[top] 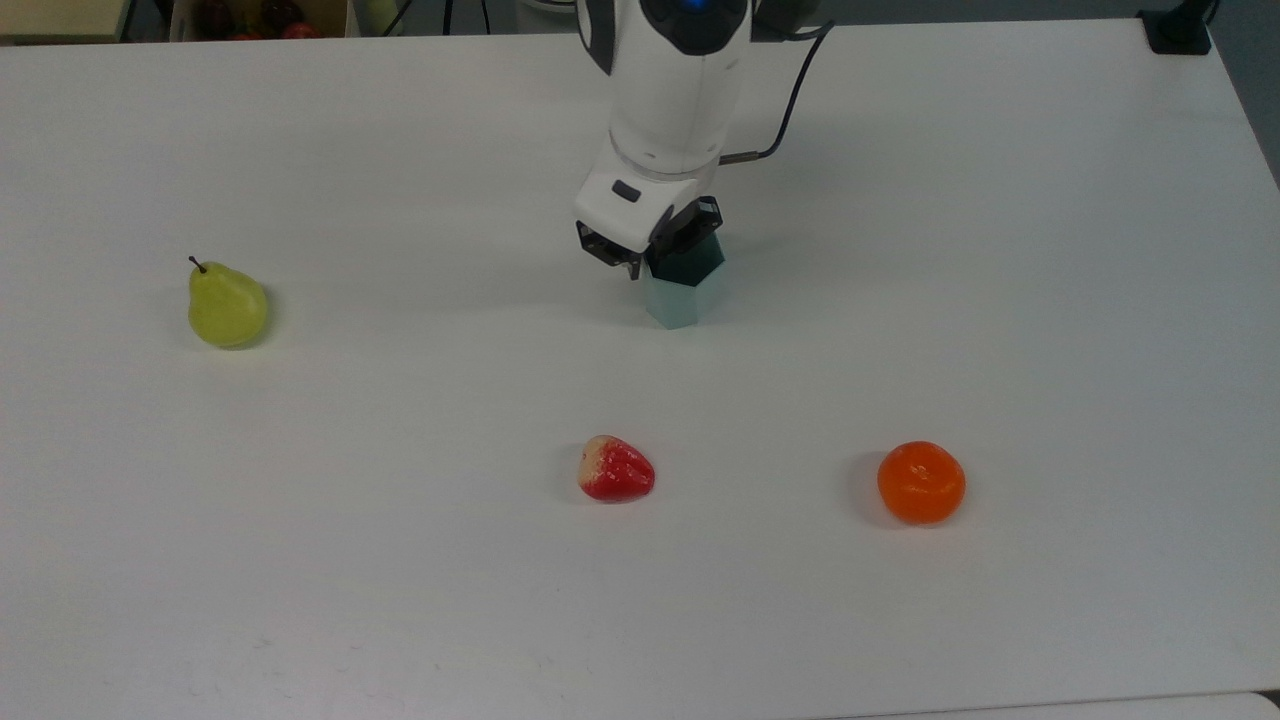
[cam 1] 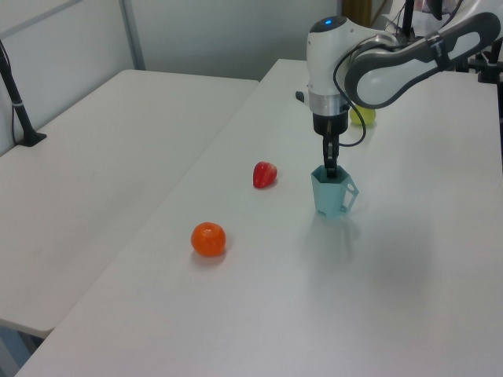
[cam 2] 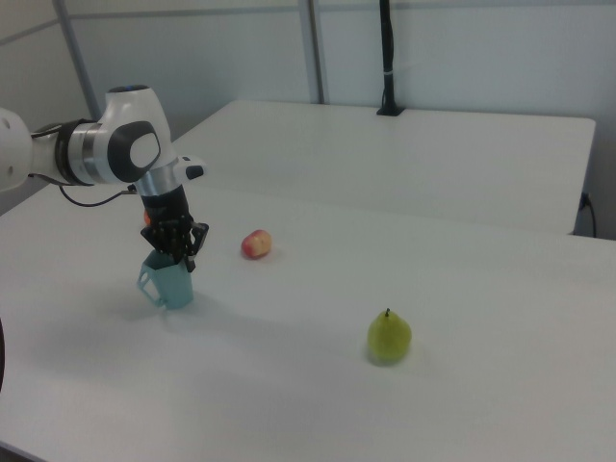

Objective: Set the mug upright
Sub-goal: 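Rotate the held mug upright and set it on the table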

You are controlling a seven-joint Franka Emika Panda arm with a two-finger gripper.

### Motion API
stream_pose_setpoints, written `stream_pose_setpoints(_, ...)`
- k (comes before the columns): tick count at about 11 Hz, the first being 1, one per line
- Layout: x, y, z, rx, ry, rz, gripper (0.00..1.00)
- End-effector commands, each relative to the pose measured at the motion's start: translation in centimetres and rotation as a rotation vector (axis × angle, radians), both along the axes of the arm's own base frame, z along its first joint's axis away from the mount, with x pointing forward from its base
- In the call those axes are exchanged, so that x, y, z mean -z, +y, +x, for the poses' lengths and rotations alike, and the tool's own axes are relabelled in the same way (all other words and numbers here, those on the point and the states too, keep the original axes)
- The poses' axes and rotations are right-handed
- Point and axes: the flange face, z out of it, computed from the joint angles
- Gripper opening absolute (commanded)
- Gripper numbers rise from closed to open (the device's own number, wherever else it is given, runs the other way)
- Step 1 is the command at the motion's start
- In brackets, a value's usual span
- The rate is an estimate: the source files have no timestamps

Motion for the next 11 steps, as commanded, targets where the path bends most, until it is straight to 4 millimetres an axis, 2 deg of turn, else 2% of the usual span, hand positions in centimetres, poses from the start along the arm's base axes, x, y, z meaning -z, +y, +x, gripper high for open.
stream_pose_setpoints(1,-4.3,-1.4,-1.3,0.010,0.023,0.025,1.00)
stream_pose_setpoints(4,-10.4,-3.8,-3.3,0.144,0.001,0.018,1.00)
stream_pose_setpoints(7,-16.8,-9.1,-6.2,0.249,-0.010,0.025,1.00)
stream_pose_setpoints(9,-19.0,-10.8,-7.2,0.273,-0.030,0.030,1.00)
stream_pose_setpoints(11,-19.7,-11.2,-7.5,0.288,-0.043,0.032,1.00)
